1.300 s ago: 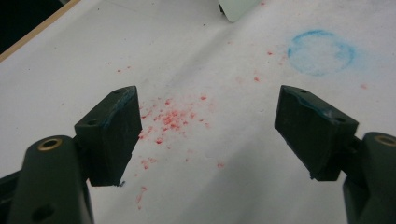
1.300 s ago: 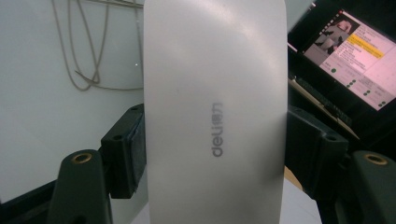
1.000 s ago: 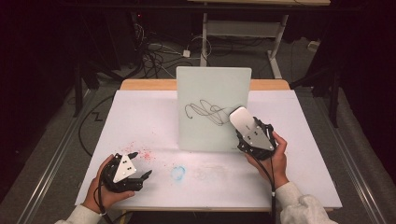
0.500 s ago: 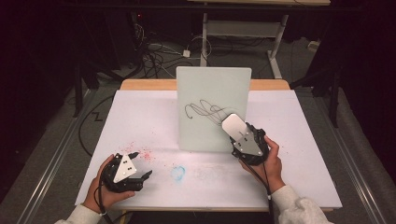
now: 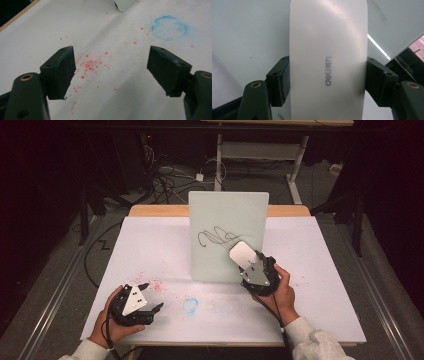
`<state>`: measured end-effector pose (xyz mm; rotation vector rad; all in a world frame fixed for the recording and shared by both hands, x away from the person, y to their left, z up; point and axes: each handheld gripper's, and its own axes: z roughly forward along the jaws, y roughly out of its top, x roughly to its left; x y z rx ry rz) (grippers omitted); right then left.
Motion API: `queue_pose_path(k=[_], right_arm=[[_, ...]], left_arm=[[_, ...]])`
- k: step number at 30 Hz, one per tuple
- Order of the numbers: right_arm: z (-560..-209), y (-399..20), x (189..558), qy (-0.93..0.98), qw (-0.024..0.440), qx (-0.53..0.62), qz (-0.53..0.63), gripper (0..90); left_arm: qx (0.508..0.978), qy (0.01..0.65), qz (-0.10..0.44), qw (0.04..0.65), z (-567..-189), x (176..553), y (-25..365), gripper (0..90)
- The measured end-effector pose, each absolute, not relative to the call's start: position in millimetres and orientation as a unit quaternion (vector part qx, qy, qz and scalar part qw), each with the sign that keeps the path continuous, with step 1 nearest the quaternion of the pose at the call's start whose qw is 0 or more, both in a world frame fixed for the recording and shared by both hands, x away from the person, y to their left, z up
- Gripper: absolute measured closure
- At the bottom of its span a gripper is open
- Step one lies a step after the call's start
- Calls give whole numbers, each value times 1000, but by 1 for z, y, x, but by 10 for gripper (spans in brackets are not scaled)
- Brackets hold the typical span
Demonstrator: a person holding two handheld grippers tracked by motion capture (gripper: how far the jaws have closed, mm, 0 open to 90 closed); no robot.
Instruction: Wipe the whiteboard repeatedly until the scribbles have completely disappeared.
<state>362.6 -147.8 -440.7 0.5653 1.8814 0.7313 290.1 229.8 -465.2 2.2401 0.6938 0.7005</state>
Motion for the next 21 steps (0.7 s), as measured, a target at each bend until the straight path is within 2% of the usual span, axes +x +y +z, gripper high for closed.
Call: queue_pose_path(k=[14,21], right_arm=[[-416,-160,372,728,520,294,336,310],[-422,-151,371,715,523,312,344,310]], left_arm=[[860,268,269,340,-465,290,230,221],[861,267,269,339,-465,290,229,221]])
